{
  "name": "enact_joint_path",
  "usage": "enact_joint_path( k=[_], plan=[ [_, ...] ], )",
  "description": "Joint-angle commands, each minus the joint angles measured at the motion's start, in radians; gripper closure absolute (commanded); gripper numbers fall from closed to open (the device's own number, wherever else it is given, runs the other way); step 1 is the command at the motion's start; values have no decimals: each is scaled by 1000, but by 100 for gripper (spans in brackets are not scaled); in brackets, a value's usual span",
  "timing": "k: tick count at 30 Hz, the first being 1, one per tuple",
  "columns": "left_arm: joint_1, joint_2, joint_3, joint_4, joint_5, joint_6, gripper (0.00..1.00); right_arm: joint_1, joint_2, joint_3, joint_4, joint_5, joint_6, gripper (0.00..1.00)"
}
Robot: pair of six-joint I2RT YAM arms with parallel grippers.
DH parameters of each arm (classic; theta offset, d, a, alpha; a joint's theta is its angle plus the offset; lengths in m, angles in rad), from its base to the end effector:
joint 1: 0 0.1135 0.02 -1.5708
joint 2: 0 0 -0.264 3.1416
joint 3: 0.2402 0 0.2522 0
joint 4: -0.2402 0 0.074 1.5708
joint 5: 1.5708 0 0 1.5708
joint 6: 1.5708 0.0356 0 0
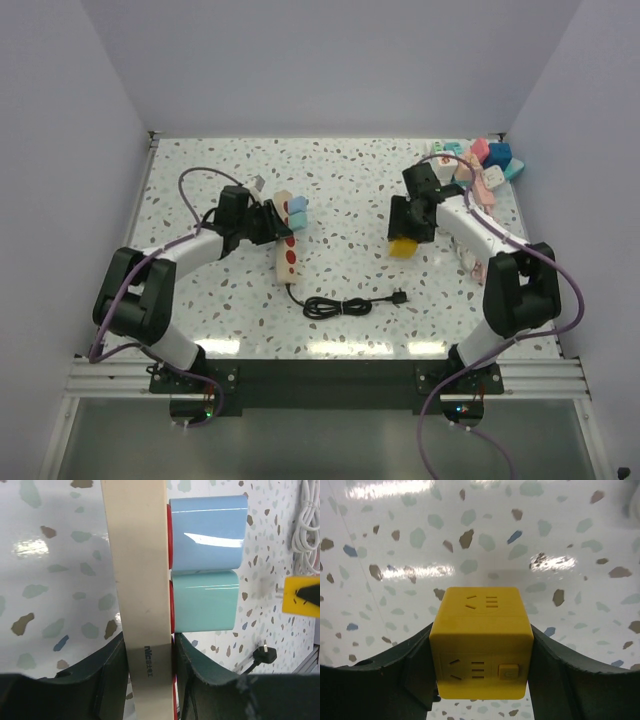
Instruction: Pull the plug off the socket
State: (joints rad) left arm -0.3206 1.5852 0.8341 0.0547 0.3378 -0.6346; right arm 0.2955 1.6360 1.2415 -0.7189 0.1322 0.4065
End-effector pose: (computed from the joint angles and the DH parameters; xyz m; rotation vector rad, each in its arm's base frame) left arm 0.3060 -0.1140 0.1851 -0.1840 2.3702 -0.8680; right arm 0.3215 0.0930 0.2401 0.1890 2.6610 0.0477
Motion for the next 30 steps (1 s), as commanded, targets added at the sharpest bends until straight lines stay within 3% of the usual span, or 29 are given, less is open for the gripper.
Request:
enact_joint_path(
  k=[1, 6, 10, 16, 19, 24, 30],
  plan=[
    [52, -56, 40, -16, 26, 58, 100, 28, -39, -53, 32, -238, -35, 100],
    [133, -74, 75, -144, 0, 148, 100, 126, -15, -50, 36, -278, -38, 100],
    [181, -90, 97, -255, 9, 237, 100, 172, 10, -56, 120, -402, -17, 100],
    [190, -128, 42, -265, 41, 268, 100, 194, 122, -11, 234, -526, 38, 100],
    [190, -146, 2, -230, 79, 245, 100, 194, 179, 74, 303, -494, 86, 100],
    [190, -174, -42, -199, 124, 216, 100, 177, 355, 404, 337, -413, 182, 100],
    [190, -200, -66, -178, 151, 191, 100, 113, 668, 760, 326, -349, 344, 100]
  ],
)
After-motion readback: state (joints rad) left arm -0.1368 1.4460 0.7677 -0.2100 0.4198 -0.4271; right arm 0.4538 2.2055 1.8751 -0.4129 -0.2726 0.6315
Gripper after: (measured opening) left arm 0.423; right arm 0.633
